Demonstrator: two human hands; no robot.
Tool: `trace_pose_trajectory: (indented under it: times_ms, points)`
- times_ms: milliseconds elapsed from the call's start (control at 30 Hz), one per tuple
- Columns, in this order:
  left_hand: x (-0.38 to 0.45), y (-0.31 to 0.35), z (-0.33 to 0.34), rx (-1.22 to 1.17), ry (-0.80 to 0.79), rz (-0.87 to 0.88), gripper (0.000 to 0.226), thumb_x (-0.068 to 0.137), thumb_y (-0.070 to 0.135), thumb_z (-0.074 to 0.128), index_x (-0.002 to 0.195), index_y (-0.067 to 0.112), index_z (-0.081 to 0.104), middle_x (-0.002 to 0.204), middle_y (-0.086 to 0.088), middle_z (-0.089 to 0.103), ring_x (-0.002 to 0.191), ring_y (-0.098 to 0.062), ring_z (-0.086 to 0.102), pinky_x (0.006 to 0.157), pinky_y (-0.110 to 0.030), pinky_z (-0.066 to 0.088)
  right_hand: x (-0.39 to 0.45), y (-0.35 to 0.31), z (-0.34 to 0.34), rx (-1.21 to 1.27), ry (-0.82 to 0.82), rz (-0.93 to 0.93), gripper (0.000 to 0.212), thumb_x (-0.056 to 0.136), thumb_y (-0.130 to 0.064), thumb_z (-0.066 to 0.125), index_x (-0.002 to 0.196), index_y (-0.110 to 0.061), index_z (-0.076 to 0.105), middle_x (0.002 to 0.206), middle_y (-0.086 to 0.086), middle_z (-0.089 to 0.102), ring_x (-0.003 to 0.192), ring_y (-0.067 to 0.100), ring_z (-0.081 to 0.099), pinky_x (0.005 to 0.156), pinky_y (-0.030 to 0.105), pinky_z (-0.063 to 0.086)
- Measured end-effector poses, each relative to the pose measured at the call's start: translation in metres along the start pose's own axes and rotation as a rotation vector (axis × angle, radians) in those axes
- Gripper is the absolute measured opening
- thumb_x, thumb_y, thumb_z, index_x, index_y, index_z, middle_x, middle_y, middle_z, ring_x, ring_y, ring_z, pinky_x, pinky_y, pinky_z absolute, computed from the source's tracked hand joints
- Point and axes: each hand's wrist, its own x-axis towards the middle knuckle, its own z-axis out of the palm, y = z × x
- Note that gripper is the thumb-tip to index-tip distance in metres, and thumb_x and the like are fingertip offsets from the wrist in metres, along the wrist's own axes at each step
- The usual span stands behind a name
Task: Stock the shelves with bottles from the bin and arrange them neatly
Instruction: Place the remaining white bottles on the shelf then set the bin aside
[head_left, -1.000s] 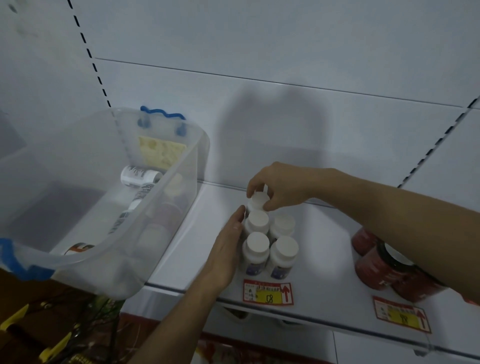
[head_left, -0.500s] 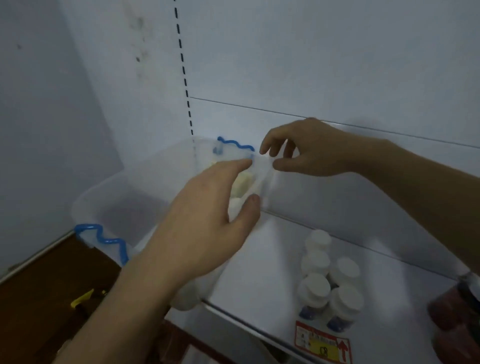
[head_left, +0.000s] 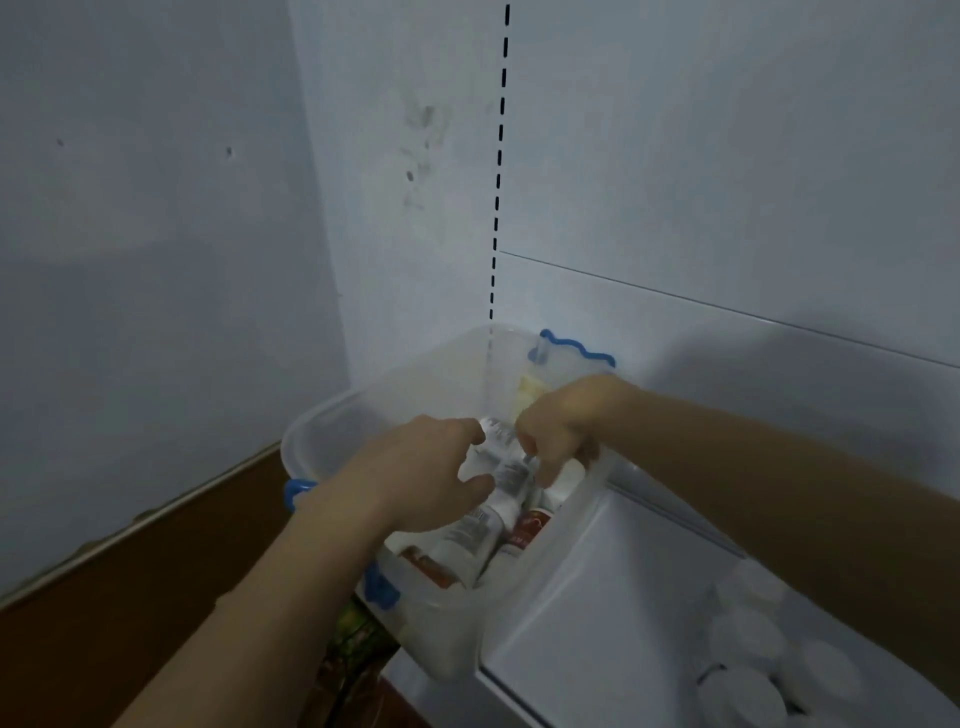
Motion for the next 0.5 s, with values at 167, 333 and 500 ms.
trace_pose_trajectory:
  times_ms: [167, 333, 500]
  points:
    - [0.000, -0.002, 0.000, -0.097, 0.042, -0.019, 0.051, 0.096, 0.052, 0.052, 0.141, 0.029, 0.046, 0.130, 0.008, 0.061, 0.112, -0.013, 0.058, 0.094, -0.036, 0.051, -0.004, -0.001, 0.000, -0.024, -0.011, -0.001, 0.052, 0.092, -0.029, 0.073, 0.134, -0.006, 0.055, 0.124, 0.014, 0.062, 0.061, 0.012, 0.053, 0.041, 0.015, 0.044]
    - [-0.002, 0.001, -0.002, -0.175, 0.064, -0.008, 0.049, 0.097, 0.051, 0.054, 0.140, 0.029, 0.048, 0.128, 0.008, 0.062, 0.111, -0.012, 0.059, 0.095, -0.037, 0.052, -0.011, 0.009, 0.010, -0.052, -0.042, -0.047, 0.052, 0.092, -0.030, 0.071, 0.137, -0.010, 0.054, 0.132, 0.010, 0.058, 0.103, 0.023, 0.060, 0.079, 0.028, 0.049]
    - [-0.003, 0.001, -0.003, -0.213, 0.089, -0.024, 0.055, 0.096, 0.052, 0.054, 0.145, 0.029, 0.043, 0.133, 0.008, 0.060, 0.113, -0.012, 0.059, 0.097, -0.035, 0.051, -0.029, 0.027, -0.006, 0.243, 0.146, -0.058, 0.040, 0.086, -0.019, 0.076, 0.120, -0.018, 0.056, 0.104, 0.000, 0.060, 0.074, 0.014, 0.065, 0.063, 0.024, 0.055]
